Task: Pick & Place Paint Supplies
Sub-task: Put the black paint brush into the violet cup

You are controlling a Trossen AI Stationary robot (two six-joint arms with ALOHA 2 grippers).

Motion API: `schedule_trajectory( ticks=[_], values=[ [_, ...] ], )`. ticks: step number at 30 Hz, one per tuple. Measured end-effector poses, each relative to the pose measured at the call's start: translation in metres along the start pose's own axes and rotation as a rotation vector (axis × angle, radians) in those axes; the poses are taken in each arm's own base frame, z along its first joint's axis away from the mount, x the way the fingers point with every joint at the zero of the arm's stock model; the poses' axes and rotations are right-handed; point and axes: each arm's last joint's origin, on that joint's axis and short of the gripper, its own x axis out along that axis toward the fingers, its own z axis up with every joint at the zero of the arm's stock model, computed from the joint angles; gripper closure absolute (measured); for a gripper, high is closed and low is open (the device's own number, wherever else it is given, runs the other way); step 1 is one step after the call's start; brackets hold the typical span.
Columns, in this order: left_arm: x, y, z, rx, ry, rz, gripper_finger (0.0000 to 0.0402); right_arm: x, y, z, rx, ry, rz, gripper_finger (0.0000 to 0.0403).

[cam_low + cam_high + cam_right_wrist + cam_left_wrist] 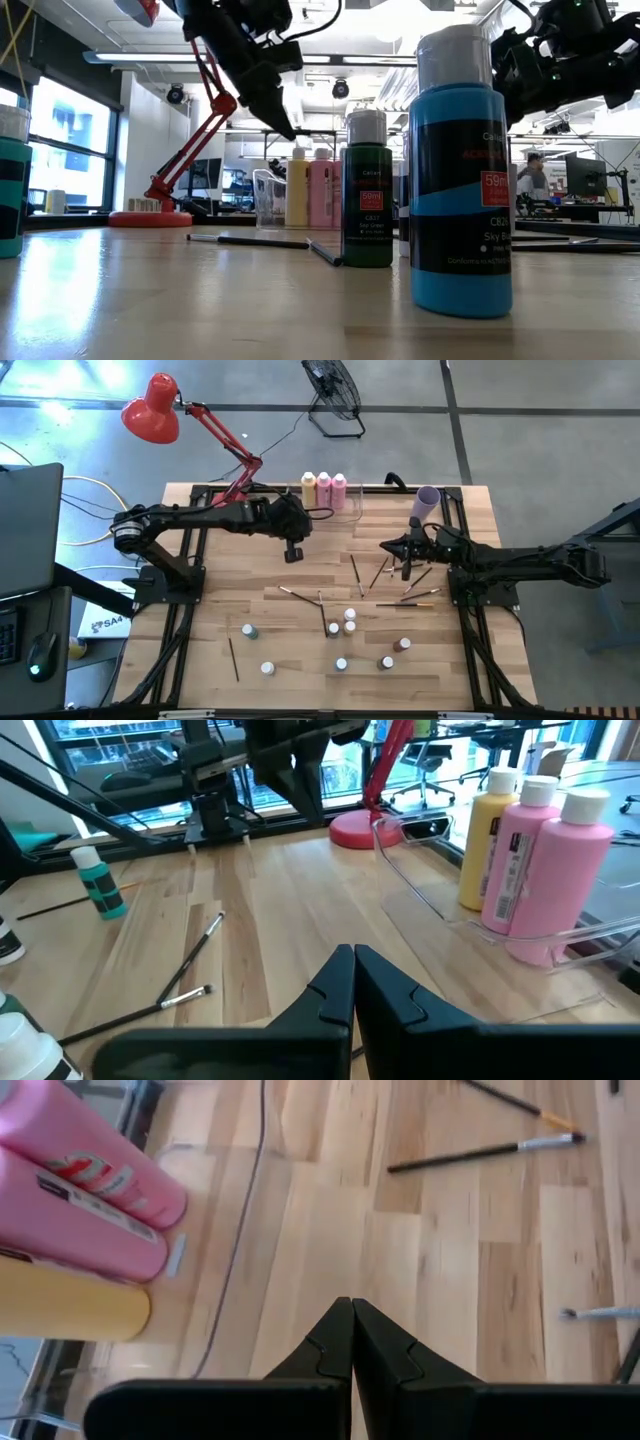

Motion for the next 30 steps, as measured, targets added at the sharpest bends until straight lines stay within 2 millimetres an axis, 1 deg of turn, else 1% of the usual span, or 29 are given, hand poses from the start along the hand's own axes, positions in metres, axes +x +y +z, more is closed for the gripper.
schedule_trajectory(
  ticks=[6,11,13,16,20,23,25,28,30],
  values=[
    [0.000,0.001,0.004,-0.023,-0.045,0.011,0.0402,0.000,0.000,0.000,0.000,-0.005,0.002,0.0401],
    [0.000,0.002,0.008,-0.095,-0.087,0.016,0.0402,0.000,0.000,0.000,0.000,-0.004,0.002,0.0401],
    [-0.001,0.002,0.010,-0.091,-0.104,0.008,0.0402,0.000,0.000,0.000,0.000,-0.002,0.002,0.0401],
    [-0.012,0.002,0.015,-0.043,-0.166,-0.025,0.0402,0.000,0.000,0.000,0.000,0.001,-0.002,0.0401],
    [-0.036,0.003,0.021,0.036,-0.262,-0.050,0.0402,0.000,0.000,0.000,0.000,0.003,-0.003,0.0401],
    [-0.054,0.003,0.015,0.046,-0.307,-0.043,0.0402,0.000,0.000,0.000,0.000,0.004,-0.003,0.0401],
    [-0.064,0.001,0.006,0.046,-0.345,-0.033,0.0402,0.000,0.000,-0.001,0.000,0.007,-0.003,0.0401],
    [-0.069,-0.002,-0.012,0.032,-0.426,-0.019,0.0402,0.000,0.000,-0.001,0.000,0.010,-0.003,0.0401],
    [-0.069,-0.006,-0.023,0.029,-0.489,-0.040,0.0402,0.000,0.000,-0.001,-0.004,0.009,-0.004,0.0401]
  ],
)
